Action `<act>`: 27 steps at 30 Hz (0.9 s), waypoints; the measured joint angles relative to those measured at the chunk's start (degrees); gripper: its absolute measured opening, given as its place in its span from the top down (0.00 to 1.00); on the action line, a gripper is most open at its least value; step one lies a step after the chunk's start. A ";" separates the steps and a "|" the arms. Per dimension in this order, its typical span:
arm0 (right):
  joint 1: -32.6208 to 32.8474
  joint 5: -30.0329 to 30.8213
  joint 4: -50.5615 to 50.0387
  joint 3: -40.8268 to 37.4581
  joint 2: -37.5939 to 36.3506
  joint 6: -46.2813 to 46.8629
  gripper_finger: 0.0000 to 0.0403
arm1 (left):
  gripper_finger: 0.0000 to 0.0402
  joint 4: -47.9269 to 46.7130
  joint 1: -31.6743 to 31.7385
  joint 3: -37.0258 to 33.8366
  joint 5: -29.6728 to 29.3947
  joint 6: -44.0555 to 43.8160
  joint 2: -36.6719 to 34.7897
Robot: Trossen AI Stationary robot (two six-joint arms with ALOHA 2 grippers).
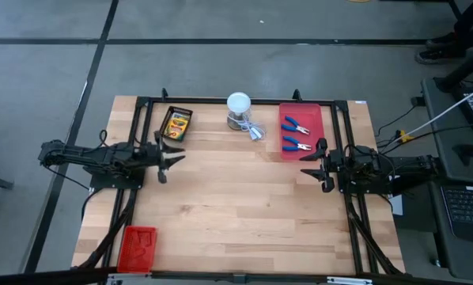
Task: Pick & Place School Supplies
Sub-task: Return to Home Position
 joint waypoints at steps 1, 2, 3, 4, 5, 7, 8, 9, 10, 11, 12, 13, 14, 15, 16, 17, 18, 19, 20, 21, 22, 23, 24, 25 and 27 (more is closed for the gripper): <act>0.00 0.00 0.00 0.00 0.00 -0.02 0.51 | 0.76 -0.61 0.00 0.00 1.18 0.86 0.00; -0.01 0.00 0.00 0.00 0.00 -0.02 0.51 | 0.76 -1.66 0.00 0.00 2.03 1.09 0.00; 0.00 0.00 0.00 0.00 0.00 -0.02 0.51 | 0.76 -2.94 0.00 0.00 2.61 0.94 0.00; -0.02 0.00 0.00 0.00 0.00 -0.02 0.51 | 0.76 -4.01 0.00 0.00 3.04 0.47 0.00; 0.00 0.00 0.00 0.00 0.00 -0.02 0.51 | 0.76 -4.67 0.00 0.00 3.62 -0.02 0.00; 0.00 -0.02 0.00 0.00 0.00 -0.02 0.51 | 0.76 -5.59 0.00 0.00 4.98 -0.23 0.00; -0.02 -0.02 0.00 0.00 0.00 -0.02 0.51 | 0.76 -5.99 0.00 0.00 5.79 0.19 0.00; 0.00 0.00 0.00 0.00 0.00 -0.02 0.51 | 0.76 -6.04 0.00 0.00 6.55 0.97 0.00; -0.02 -0.01 0.00 0.01 0.00 -0.02 0.51 | 0.76 -6.04 0.00 0.00 7.01 1.87 0.00; 0.00 0.00 0.00 0.00 0.00 -0.02 0.51 | 0.76 -6.31 -0.02 0.00 7.11 2.29 0.00; 0.00 -0.02 0.01 0.00 0.00 -0.02 0.51 | 0.76 -6.75 -0.02 0.00 7.08 2.31 0.00; 0.00 -0.02 0.00 0.00 0.00 -0.02 0.51 | 0.76 -7.02 -0.02 0.00 7.01 2.16 0.00; 0.00 -0.02 0.00 0.02 0.00 -0.02 0.51 | 0.76 -6.95 -0.02 0.00 6.98 2.04 0.00; -0.01 -0.02 0.00 0.02 0.00 -0.02 0.51 | 0.76 -6.84 -0.02 0.00 6.96 2.06 0.00; -0.01 -0.02 0.00 0.02 0.00 -0.03 0.51 | 0.76 -6.85 -0.02 0.00 6.94 2.06 0.00; -0.01 -0.02 0.00 0.02 0.00 -0.02 0.51 | 0.76 -6.88 -0.02 0.00 6.94 2.06 0.00; -0.02 -0.02 0.00 0.02 0.00 -0.02 0.51 | 0.76 -6.84 -0.02 0.00 6.94 2.06 0.00; 0.00 -0.02 0.00 0.02 0.00 -0.03 0.51 | 0.76 -6.84 -0.02 0.00 6.92 2.06 0.00; 0.00 -0.02 0.01 0.02 0.00 -0.02 0.51 | 0.76 -6.86 -0.02 0.00 6.94 2.06 0.00; -0.01 -0.02 0.00 0.02 0.00 -0.02 0.51 | 0.76 -6.85 -0.02 0.00 6.94 2.06 0.00; 0.00 -0.02 0.00 0.02 0.00 -0.04 0.51 | 0.76 -6.84 -0.01 0.00 6.93 2.06 0.00; 0.00 -0.02 0.00 0.02 0.00 -0.04 0.51 | 0.76 -6.84 -0.02 0.00 6.92 2.06 0.00; -0.02 -0.02 0.00 0.02 0.00 -0.02 0.51 | 0.76 -6.84 -0.02 0.00 6.92 2.06 0.00; -0.01 -0.02 0.00 0.02 0.00 -0.02 0.51 | 0.76 -6.84 -0.01 0.00 6.92 2.06 0.00; 0.00 -0.02 0.00 0.02 0.00 -0.03 0.51 | 0.76 -6.84 -0.01 0.00 6.92 2.06 0.00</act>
